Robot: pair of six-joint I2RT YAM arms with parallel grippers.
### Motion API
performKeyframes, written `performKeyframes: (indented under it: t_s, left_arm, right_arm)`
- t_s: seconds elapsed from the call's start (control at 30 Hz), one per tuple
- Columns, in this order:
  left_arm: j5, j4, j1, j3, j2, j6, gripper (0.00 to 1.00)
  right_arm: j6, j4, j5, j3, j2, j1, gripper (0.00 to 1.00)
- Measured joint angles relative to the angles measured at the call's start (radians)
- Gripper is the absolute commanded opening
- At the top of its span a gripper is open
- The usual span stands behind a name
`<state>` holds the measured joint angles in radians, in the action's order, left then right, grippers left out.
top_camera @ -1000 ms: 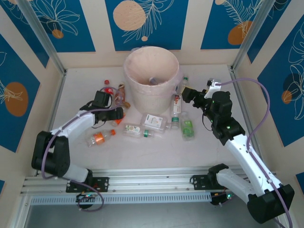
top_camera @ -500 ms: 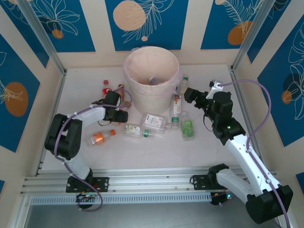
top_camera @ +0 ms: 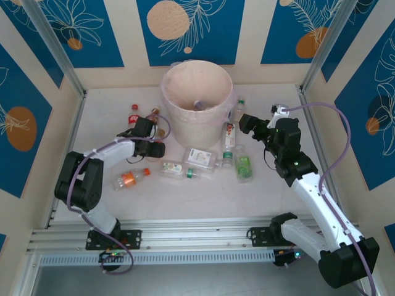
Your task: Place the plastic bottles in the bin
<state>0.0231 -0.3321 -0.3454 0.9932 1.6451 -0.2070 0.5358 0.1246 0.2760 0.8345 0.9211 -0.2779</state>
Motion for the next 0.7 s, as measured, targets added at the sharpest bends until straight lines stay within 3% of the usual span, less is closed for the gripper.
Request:
performKeyframes:
  t_s: [0.33,0.5,0.6,0.7]
  left_arm:
    - [-0.084,0.068,0.000,-0.068,-0.132,-0.024,0.46]
    - [-0.132,0.095,0.000,-0.093,-0.216,-0.046,0.24]
    - [-0.156,0.115,0.006,-0.099,-0.264,-0.068,0.02]
    - [-0.224,0.161,0.031,-0.133,-0.322,-0.122,0.00]
  right_arm:
    - [0.000,0.000,-0.001,0.000,0.002,0.005,0.99]
    - [0.008,0.001,-0.004,0.000,0.016,0.006,0.99]
    - [0.011,0.002,-0.005,0.000,0.017,0.007,0.99]
    - [0.014,0.003,-0.007,0.000,0.017,0.010,0.98]
